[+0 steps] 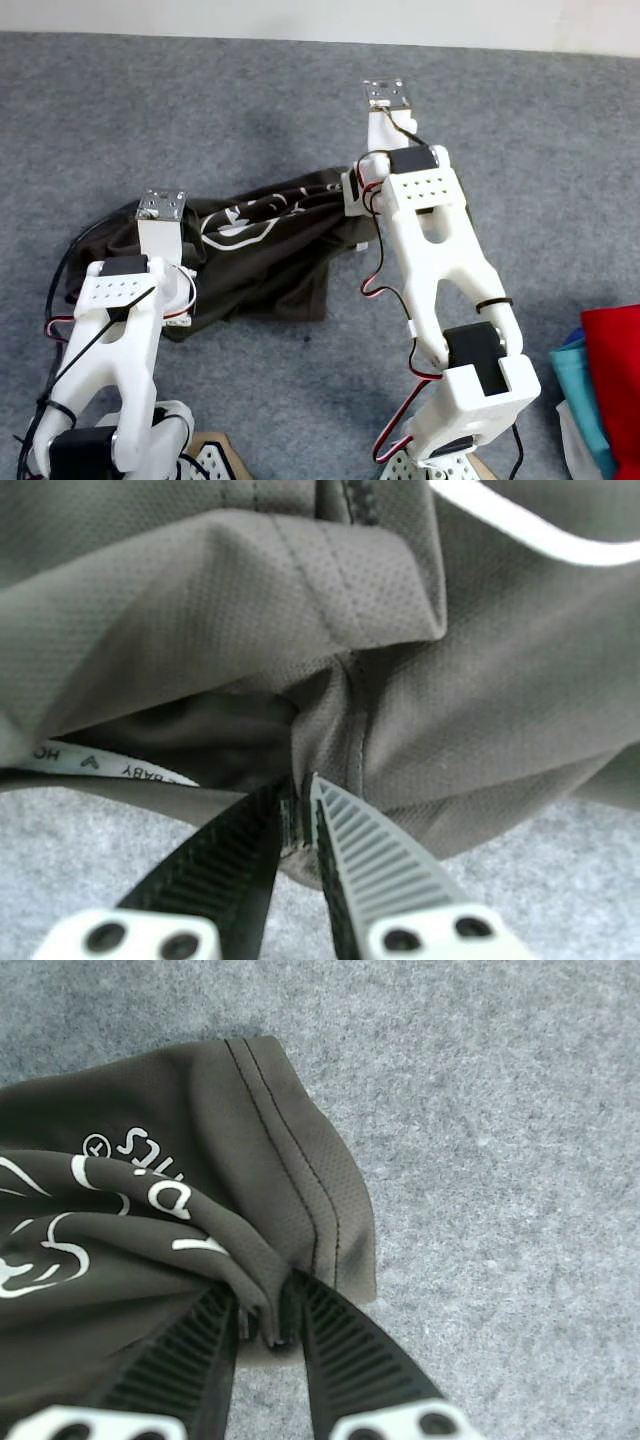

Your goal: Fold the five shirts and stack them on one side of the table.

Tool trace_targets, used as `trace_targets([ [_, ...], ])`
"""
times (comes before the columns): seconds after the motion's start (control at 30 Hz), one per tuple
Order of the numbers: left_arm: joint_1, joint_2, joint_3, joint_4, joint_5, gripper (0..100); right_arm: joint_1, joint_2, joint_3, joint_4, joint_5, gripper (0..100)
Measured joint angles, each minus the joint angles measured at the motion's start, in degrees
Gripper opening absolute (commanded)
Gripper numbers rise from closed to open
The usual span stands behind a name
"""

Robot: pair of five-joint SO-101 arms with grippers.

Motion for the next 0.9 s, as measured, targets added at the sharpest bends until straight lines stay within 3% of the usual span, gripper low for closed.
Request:
trace_targets([
  [0.33, -9.4, 0.0, -9.7, 1.1, 12.1, 1, -0.1, 0.0, 0.0, 0.0, 0.0, 0.6],
  [0.57, -10.4, 0.0, -15.6, 3.7, 16.5, 1, -0.1, 0.0, 0.0, 0.0, 0.0, 0.9],
  [0.8, -10.5, 0.0, -16.6, 3.9, 16.8, 1, -2.5, 0.0, -0.4, 4.0, 4.7, 27.2],
  [0.9, -12.0, 0.0, -16.8, 3.9, 16.9, 1, -4.0, 0.0, -3.3, 8.3, 8.4, 31.7],
])
